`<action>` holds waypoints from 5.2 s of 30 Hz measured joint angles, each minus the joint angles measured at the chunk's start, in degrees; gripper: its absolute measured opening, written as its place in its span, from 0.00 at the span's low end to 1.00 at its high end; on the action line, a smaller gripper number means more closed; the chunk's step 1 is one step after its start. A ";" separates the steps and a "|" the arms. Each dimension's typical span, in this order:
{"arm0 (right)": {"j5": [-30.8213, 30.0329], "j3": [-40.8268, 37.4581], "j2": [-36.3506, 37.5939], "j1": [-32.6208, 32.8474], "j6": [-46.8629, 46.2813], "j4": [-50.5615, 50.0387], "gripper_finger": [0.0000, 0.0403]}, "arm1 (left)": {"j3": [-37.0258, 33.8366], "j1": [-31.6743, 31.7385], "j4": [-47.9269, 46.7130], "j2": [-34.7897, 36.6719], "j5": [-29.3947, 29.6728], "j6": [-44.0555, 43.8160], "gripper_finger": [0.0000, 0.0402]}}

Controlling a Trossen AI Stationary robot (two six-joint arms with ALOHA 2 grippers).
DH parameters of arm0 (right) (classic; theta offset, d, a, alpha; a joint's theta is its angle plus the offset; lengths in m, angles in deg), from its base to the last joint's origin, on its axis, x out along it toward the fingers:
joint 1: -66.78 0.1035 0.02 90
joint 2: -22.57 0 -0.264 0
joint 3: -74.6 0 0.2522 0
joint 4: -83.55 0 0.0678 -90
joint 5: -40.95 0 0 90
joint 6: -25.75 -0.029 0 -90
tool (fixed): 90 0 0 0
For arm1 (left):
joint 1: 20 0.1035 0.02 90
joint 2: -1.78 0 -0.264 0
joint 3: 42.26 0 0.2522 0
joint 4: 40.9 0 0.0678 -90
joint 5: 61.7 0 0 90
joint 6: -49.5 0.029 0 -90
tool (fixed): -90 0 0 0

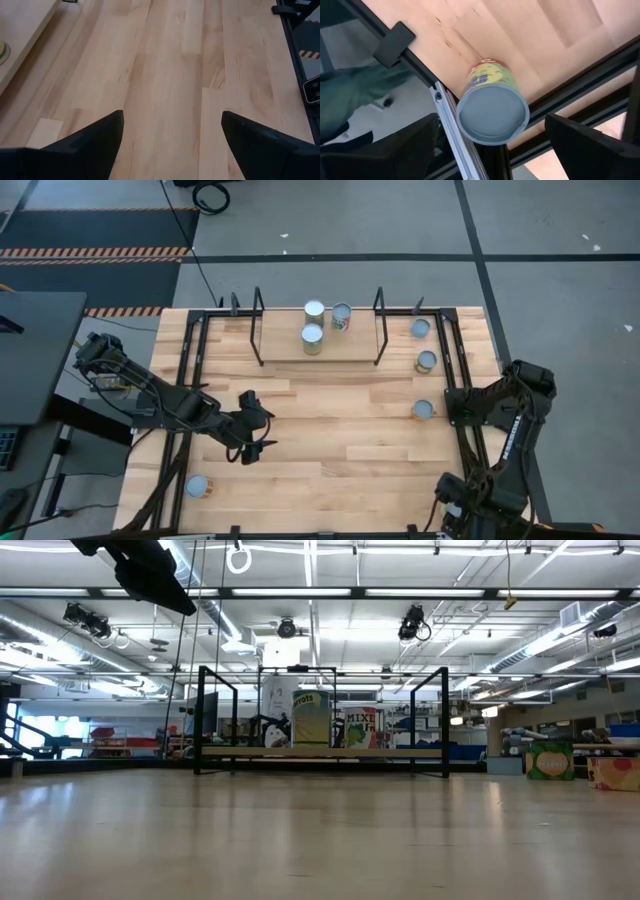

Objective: Pick and place cans onto a shelf
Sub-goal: Put the canned spaghetti sauce on the shelf

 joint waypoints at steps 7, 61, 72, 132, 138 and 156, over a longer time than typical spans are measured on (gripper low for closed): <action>1.16 -4.71 -0.02 0.33 -1.09 7.93 0.93 | 0.00 -0.02 -0.02 0.00 0.00 0.00 0.85; 3.03 -5.31 -2.91 2.51 -0.94 6.79 0.94 | 0.02 0.00 0.35 0.00 0.00 0.02 0.85; 3.52 -8.83 -2.89 1.93 0.29 7.54 0.90 | 0.02 0.00 0.69 -0.01 0.00 0.02 0.85; -20.85 30.58 -18.96 -85.78 151.95 -6.33 0.73 | 0.02 0.00 3.54 -0.02 -0.02 0.02 0.85; -18.92 29.75 -18.93 -87.31 152.75 -4.62 0.74 | 0.02 0.00 4.05 -0.02 -0.02 0.00 0.85; -19.23 29.31 -18.86 -87.93 151.56 0.44 0.85 | 0.04 0.00 5.01 -0.02 -0.02 0.02 0.85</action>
